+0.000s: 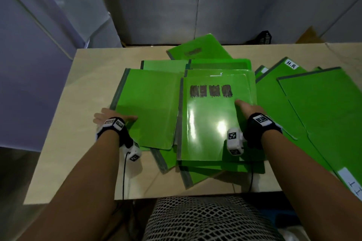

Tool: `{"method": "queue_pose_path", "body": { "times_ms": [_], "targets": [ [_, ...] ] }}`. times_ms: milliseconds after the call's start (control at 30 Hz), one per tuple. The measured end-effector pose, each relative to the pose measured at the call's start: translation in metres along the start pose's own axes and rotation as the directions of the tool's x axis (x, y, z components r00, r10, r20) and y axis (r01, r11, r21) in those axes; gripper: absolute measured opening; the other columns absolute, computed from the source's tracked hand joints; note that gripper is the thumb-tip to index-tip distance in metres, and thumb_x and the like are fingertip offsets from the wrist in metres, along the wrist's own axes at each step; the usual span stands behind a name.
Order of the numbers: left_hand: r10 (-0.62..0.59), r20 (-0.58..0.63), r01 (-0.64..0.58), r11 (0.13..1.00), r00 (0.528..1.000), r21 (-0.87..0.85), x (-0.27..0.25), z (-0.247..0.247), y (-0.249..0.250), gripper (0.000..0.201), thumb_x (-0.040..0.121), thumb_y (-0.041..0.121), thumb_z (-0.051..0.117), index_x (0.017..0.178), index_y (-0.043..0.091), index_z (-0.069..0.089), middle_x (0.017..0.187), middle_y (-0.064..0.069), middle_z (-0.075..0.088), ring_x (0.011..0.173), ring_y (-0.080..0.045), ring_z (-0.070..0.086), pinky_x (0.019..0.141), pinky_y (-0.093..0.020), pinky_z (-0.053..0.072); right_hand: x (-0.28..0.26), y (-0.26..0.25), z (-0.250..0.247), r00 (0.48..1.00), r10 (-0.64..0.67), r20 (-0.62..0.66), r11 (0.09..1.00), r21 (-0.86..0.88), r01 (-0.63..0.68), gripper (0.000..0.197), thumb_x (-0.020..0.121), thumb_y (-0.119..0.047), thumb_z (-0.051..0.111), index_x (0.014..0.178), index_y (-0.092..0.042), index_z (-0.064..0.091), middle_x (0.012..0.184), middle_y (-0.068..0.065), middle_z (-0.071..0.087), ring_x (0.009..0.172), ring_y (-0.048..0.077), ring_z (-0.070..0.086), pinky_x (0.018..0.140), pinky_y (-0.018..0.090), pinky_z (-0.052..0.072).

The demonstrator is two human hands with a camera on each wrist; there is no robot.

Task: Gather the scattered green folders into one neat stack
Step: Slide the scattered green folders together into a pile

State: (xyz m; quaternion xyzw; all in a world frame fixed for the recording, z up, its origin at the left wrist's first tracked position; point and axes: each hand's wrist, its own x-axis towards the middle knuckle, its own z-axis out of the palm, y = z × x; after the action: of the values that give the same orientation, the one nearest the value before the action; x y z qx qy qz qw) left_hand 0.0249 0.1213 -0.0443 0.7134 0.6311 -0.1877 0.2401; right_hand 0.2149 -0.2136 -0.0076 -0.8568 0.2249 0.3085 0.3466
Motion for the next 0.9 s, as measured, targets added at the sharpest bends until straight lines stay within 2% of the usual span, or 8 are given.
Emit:
{"method": "queue_pose_path", "body": {
  "times_ms": [133, 200, 300, 433, 533, 600, 767, 900],
  "targets": [
    [-0.009, 0.066, 0.011, 1.0, 0.998, -0.022, -0.013, -0.004, -0.006, 0.116, 0.074, 0.059, 0.071, 0.154, 0.004, 0.007, 0.16, -0.021, 0.009, 0.147, -0.038, 0.014, 0.116, -0.053, 0.017, -0.006, 0.005, -0.006, 0.995, -0.055, -0.084, 0.997, -0.051, 0.051, 0.077, 0.085, -0.065, 0.05, 0.125, 0.0, 0.052, 0.126, 0.018, 0.055, 0.109, 0.035, 0.056, 0.088, 0.036, 0.044],
    [0.006, 0.087, 0.0, 0.997, 0.996, -0.076, -0.005, -0.003, -0.011, 0.099, 0.076, 0.054, 0.072, 0.148, -0.001, 0.03, 0.15, -0.024, 0.035, 0.136, -0.041, 0.038, 0.11, -0.05, 0.031, -0.008, 0.005, -0.008, 0.994, -0.049, -0.093, 0.999, -0.008, 0.049, 0.077, 0.083, -0.067, 0.051, 0.12, 0.001, 0.054, 0.117, 0.018, 0.057, 0.098, 0.033, 0.056, 0.087, 0.038, 0.046],
    [0.089, -0.061, -0.099, 0.979, 0.994, -0.18, 0.005, -0.004, -0.013, 0.067, 0.073, 0.042, 0.079, 0.12, -0.004, 0.062, 0.118, -0.024, 0.065, 0.107, -0.039, 0.062, 0.093, -0.044, 0.051, -0.01, 0.002, -0.014, 0.992, -0.035, -0.12, 0.999, 0.03, 0.039, 0.076, 0.081, -0.067, 0.053, 0.118, 0.0, 0.055, 0.119, 0.018, 0.058, 0.087, 0.03, 0.051, 0.087, 0.039, 0.047],
    [0.072, -0.028, -0.077, 0.97, 0.997, -0.233, -0.005, 0.0, -0.015, 0.072, 0.087, 0.035, 0.067, 0.137, -0.008, 0.042, 0.132, -0.023, 0.055, 0.118, -0.042, 0.055, 0.098, -0.046, 0.046, -0.009, 0.002, -0.028, 0.991, -0.022, -0.131, 0.996, 0.078, 0.032, 0.08, 0.081, -0.066, 0.055, 0.127, -0.001, 0.051, 0.13, 0.018, 0.054, 0.096, 0.032, 0.054, 0.081, 0.036, 0.041],
    [0.138, -0.06, -0.148, 0.959, 0.989, -0.241, -0.004, 0.004, -0.013, 0.039, 0.092, 0.02, 0.06, 0.107, -0.016, 0.062, 0.11, -0.031, 0.066, 0.1, -0.043, 0.063, 0.075, -0.04, 0.046, -0.011, 0.005, -0.037, 0.989, 0.011, -0.148, 0.991, 0.134, 0.009, 0.09, 0.072, -0.072, 0.057, 0.13, -0.003, 0.05, 0.131, 0.018, 0.054, 0.103, 0.036, 0.057, 0.091, 0.043, 0.046],
    [0.152, -0.104, -0.175, 0.947, 0.983, -0.27, -0.001, 0.007, -0.012, 0.033, 0.095, 0.017, 0.052, 0.102, -0.013, 0.064, 0.109, -0.03, 0.065, 0.101, -0.043, 0.062, 0.077, -0.039, 0.045, -0.014, 0.008, -0.041, 0.987, 0.045, -0.155, 0.987, 0.161, -0.019, 0.098, 0.062, -0.077, 0.058, 0.129, -0.005, 0.05, 0.128, 0.017, 0.056, 0.101, 0.038, 0.058, 0.093, 0.048, 0.047],
    [0.102, -0.277, -0.234, 0.833, 0.956, -0.501, -0.022, -0.011, 0.019, 0.033, 0.1, 0.011, 0.036, 0.126, -0.007, 0.043, 0.131, -0.032, 0.051, 0.118, -0.045, 0.053, 0.094, -0.046, 0.043, -0.018, 0.017, -0.051, 0.988, 0.071, -0.136, 0.968, 0.248, -0.035, 0.097, 0.062, -0.073, 0.062, 0.131, -0.006, 0.047, 0.115, 0.013, 0.054, 0.098, 0.038, 0.056, 0.09, 0.049, 0.048],
    [0.202, -0.327, -0.366, 0.722, 0.923, -0.587, -0.047, -0.027, 0.043, 0.018, 0.097, 0.023, 0.047, 0.109, 0.011, 0.04, 0.121, -0.024, 0.06, 0.105, -0.038, 0.061, 0.083, -0.04, 0.046, -0.023, 0.018, -0.052, 0.986, 0.071, -0.151, 0.962, 0.271, -0.028, 0.093, 0.064, -0.073, 0.061, 0.131, -0.009, 0.046, 0.117, 0.012, 0.054, 0.099, 0.038, 0.056, 0.087, 0.051, 0.05]
  ]
}}
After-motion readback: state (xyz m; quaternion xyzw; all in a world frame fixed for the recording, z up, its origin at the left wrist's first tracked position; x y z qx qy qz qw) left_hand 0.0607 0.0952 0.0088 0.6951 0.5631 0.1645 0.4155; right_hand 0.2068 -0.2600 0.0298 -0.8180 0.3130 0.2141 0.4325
